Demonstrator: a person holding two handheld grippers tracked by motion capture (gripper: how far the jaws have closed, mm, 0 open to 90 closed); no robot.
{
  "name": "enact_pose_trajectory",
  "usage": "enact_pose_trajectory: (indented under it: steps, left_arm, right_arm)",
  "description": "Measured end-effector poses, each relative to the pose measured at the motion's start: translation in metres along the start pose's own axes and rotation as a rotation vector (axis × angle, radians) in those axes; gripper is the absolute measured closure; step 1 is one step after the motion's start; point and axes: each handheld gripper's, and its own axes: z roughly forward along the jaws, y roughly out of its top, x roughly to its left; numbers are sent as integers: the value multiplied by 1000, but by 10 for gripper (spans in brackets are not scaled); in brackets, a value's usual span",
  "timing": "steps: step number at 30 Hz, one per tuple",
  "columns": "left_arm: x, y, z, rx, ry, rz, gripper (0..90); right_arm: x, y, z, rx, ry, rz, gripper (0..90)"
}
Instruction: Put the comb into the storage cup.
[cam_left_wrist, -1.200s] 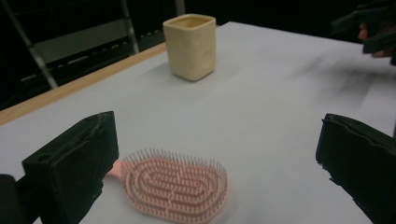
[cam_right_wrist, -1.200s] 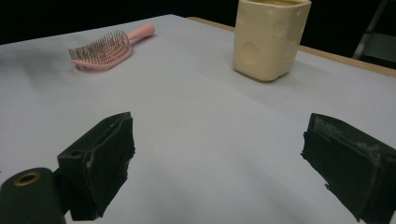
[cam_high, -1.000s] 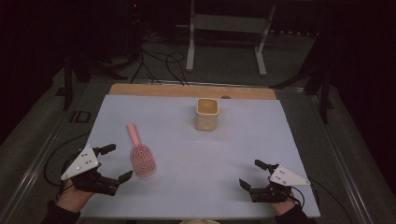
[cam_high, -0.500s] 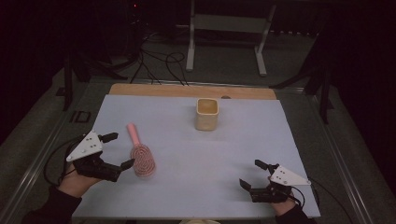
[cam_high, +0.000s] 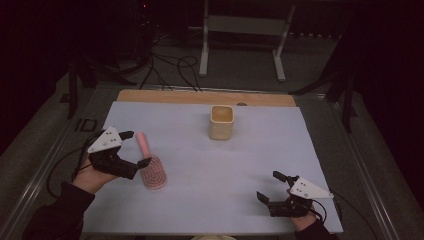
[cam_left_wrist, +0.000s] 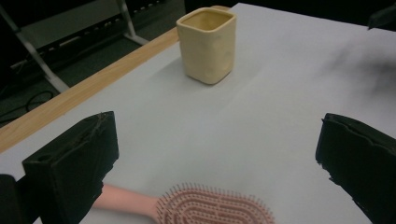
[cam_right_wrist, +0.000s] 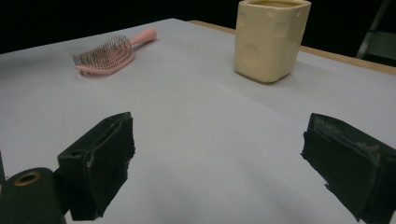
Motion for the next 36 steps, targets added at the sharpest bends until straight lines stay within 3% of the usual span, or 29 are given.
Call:
enact_pose_trajectory:
  steps: [13,20,24,28,36]
  left_arm:
    - [32,-1,36,69,27,-35,25]
    - [43,-5,55,95,22,-51,72]
    - [48,-10,64,99,22,-52,161]
    - [53,-15,71,112,36,-66,193]
    - [64,-31,83,157,55,-88,431]
  right_arm:
    - [0,0,0,0,3,-4,87]
    - [1,0,0,0,4,-5,87]
    - [1,0,0,1,7,-6,87]
    - [1,-1,1,4,10,-2,87]
    - [1,0,1,5,14,-2,87]
